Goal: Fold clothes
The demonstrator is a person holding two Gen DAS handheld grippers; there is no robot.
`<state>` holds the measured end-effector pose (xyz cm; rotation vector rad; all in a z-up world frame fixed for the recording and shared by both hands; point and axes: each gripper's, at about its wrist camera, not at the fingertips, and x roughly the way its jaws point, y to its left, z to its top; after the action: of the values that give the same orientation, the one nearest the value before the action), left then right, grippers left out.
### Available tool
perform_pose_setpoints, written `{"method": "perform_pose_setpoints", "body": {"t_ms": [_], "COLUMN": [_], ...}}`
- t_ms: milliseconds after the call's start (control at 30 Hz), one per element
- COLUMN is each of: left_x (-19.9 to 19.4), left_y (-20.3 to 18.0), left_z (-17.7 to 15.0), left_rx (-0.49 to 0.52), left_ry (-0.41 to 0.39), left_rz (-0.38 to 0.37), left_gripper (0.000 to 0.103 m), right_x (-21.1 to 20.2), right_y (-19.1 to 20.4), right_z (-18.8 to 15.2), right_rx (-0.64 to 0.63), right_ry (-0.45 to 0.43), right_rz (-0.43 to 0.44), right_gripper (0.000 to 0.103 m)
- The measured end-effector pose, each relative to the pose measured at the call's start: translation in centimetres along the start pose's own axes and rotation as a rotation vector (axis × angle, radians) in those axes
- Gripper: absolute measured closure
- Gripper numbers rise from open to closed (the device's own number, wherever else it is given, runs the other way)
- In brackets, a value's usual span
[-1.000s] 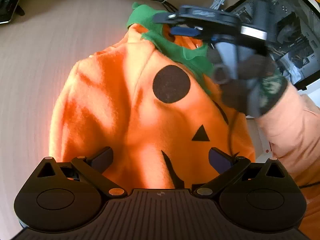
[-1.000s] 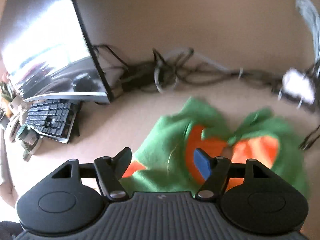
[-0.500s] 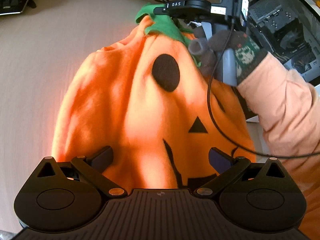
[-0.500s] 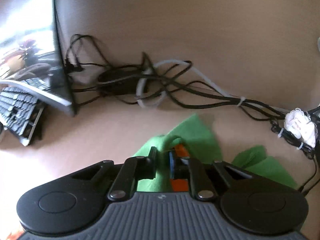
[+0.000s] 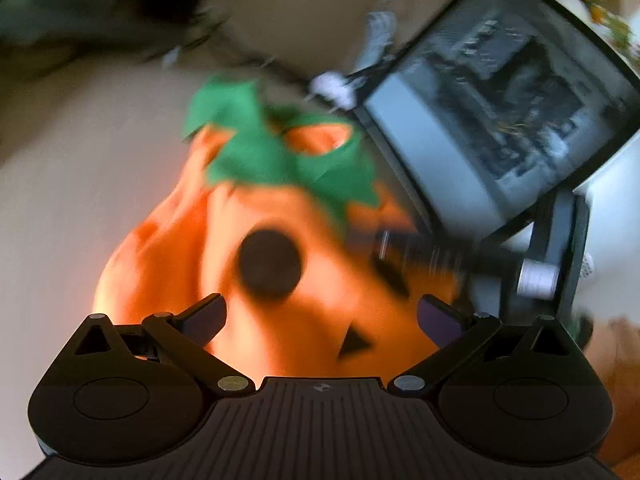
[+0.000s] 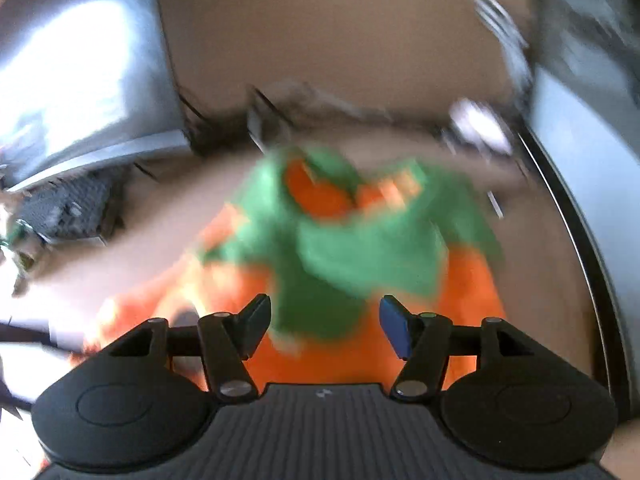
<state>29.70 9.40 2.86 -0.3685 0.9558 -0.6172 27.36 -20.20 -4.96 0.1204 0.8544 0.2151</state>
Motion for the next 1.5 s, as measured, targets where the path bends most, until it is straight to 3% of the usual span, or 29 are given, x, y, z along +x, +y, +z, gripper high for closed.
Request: {"method": "perform_pose_setpoints", "body": {"t_ms": [167, 367, 600, 767, 867, 1000, 1067, 1133, 1267, 1300, 1433, 1500], "left_x": [4.2, 2.6, 1.3, 1.6, 1.7, 1.9, 1.8, 1.8, 1.9, 1.9, 2.0, 2.0], "left_y": [1.6, 3.5, 3.6, 3.2, 2.7, 2.3, 2.3, 2.0, 1.4, 1.3, 0.9, 0.8], "left_z": [1.3, -1.1, -2.1, -1.9, -2.0, -2.1, -2.3, -2.6, -3.3, -3.4, -3.5, -3.6], "left_rx": [-0.059, -0.084, -0.126, -0.161, -0.151, -0.132, -0.123, -0.110, -0.075, -0.069, -0.054, -0.051], "left_ry": [0.067, 0.083, 0.073, 0.066, 0.069, 0.063, 0.046, 0.029, 0.009, 0.009, 0.012, 0.010], "left_rz": [0.006, 0.020, 0.092, 0.127, 0.139, 0.143, 0.143, 0.147, 0.168, 0.175, 0.195, 0.196], "left_gripper": [0.000, 0.000, 0.000, 0.000, 0.000, 0.000, 0.000, 0.000, 0.000, 0.000, 0.000, 0.000], "right_x": [-0.6, -1.1, -2.4, 2.2, 3.8, 0.4, -0.9, -1.3, -1.2, -1.3, -2.6, -1.6], "right_y": [-0.7, -1.4, -2.7, -5.6, -5.9, -2.1, -0.8, -0.4, -0.5, -0.8, -1.9, -1.8], "right_z": [-3.8, -3.9, 0.8, 4.4, 4.4, 3.0, 1.9, 1.2, 1.3, 1.7, 3.9, 4.7], "right_rx": [0.114, 0.048, 0.014, 0.122, 0.233, 0.010, -0.102, -0.162, -0.243, -0.231, -0.093, -0.072], "right_ry": [0.049, 0.067, -0.045, -0.041, 0.006, 0.030, 0.050, 0.070, 0.009, -0.014, -0.125, -0.132], "right_rz": [0.000, -0.007, 0.041, 0.077, 0.166, 0.331, 0.312, 0.233, -0.064, -0.095, 0.002, 0.054], "right_gripper": [0.041, 0.040, 0.040, 0.040, 0.040, 0.040, 0.040, 0.040, 0.040, 0.040, 0.040, 0.040]}}
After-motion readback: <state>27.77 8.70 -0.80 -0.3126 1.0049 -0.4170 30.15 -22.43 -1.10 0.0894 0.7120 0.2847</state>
